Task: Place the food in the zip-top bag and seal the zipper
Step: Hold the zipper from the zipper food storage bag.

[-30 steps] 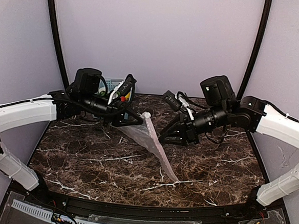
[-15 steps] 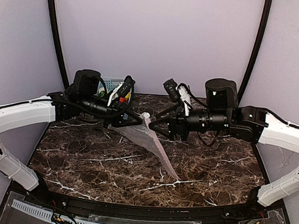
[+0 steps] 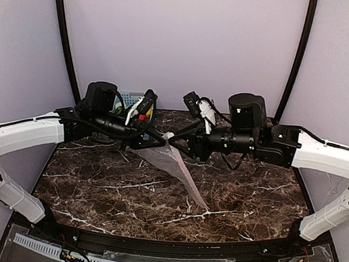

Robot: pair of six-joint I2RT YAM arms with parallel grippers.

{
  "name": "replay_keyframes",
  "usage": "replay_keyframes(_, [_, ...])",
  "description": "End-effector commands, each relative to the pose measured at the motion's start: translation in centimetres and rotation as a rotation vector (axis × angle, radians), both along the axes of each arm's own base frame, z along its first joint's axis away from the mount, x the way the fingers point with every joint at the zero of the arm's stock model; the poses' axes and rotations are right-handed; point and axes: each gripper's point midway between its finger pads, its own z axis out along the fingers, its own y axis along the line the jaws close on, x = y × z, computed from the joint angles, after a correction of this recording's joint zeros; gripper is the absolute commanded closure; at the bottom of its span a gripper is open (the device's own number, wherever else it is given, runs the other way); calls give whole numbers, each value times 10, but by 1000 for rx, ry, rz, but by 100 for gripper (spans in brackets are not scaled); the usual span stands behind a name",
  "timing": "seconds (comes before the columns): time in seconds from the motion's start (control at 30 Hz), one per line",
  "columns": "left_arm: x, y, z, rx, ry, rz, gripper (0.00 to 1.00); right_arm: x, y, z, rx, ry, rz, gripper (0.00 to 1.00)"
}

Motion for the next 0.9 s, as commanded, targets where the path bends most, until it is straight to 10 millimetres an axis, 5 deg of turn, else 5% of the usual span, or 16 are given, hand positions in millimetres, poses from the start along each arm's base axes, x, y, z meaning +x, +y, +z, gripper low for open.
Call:
replay_keyframes(0.0, [-8,4,2,-1,-13,-12,99,2,3,25,69,-51,-17,62])
replay_keyframes(0.47, [-8,4,0,5,-10,-11,99,3,7,24,68,-58,-9,76])
replay_keyframes(0.87, [-8,4,0,7,-5,-13,99,2,13,20,64,-45,12,73])
